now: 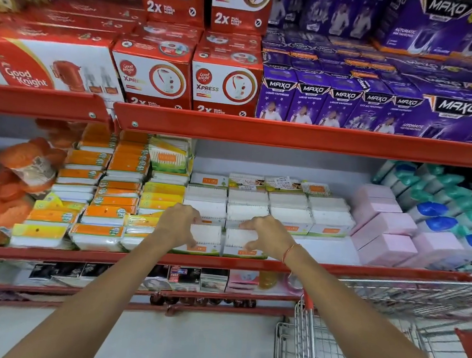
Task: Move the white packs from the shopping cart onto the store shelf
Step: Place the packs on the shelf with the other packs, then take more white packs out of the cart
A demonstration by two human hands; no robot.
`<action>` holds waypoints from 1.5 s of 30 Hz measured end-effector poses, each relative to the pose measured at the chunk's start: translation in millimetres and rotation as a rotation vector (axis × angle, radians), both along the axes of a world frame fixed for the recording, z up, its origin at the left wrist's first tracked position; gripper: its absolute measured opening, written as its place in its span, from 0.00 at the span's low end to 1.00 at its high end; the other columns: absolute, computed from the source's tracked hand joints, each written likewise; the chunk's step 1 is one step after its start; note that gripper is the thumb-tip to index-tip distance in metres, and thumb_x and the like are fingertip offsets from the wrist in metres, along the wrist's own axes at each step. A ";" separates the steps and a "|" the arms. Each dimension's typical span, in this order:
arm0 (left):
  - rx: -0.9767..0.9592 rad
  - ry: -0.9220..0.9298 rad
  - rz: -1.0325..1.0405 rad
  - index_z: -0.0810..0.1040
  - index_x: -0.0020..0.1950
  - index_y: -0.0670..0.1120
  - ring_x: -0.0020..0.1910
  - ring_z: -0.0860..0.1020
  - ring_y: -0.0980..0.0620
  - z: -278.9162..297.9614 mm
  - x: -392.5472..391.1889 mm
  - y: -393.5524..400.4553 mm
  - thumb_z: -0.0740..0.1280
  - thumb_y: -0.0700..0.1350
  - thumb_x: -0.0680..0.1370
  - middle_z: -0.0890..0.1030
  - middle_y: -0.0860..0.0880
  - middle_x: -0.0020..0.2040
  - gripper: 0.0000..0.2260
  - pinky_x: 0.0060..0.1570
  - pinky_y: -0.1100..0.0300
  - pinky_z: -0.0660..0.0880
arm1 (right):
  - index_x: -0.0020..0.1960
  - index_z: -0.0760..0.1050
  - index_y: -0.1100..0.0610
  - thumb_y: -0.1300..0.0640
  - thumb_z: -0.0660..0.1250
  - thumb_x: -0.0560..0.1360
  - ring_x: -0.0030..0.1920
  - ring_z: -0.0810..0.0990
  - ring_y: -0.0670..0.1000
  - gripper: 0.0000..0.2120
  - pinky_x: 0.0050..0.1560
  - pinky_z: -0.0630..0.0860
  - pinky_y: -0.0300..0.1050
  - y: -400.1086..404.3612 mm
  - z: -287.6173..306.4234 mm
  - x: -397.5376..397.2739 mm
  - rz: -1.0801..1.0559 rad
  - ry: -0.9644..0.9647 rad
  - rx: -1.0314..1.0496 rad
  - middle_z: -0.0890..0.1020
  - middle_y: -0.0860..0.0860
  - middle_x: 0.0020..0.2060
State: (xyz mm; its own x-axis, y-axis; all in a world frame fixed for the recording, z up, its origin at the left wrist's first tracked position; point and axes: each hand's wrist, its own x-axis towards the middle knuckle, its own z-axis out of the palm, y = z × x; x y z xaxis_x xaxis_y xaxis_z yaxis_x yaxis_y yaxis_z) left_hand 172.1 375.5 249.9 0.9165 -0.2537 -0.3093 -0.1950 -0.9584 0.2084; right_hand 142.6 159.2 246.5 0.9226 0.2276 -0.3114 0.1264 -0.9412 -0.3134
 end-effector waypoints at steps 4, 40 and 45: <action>0.004 -0.005 -0.009 0.77 0.63 0.46 0.59 0.77 0.49 0.1 -2.9 -0.3 0.79 0.49 0.63 0.81 0.48 0.60 0.30 0.58 0.56 0.76 | 0.68 0.71 0.57 0.56 0.73 0.70 0.65 0.75 0.55 0.28 0.68 0.70 0.49 -0.1 -3.9 1.6 0.002 0.009 0.006 0.77 0.55 0.66; -0.346 -0.178 -0.544 0.83 0.46 0.43 0.43 0.82 0.43 -52.2 -112.3 -267.7 0.68 0.43 0.73 0.85 0.44 0.43 0.07 0.42 0.54 0.80 | 0.44 0.83 0.54 0.57 0.72 0.71 0.32 0.83 0.51 0.03 0.35 0.76 0.40 -210.1 -84.7 -166.1 -0.473 -0.305 0.359 0.86 0.52 0.34; -0.214 0.029 -0.608 0.81 0.55 0.41 0.58 0.77 0.42 -99.3 -136.0 -339.4 0.63 0.40 0.76 0.81 0.41 0.56 0.11 0.55 0.49 0.76 | 0.48 0.81 0.54 0.53 0.66 0.76 0.37 0.82 0.52 0.06 0.39 0.79 0.45 -287.8 -150.0 -207.9 -0.547 0.026 0.300 0.85 0.55 0.38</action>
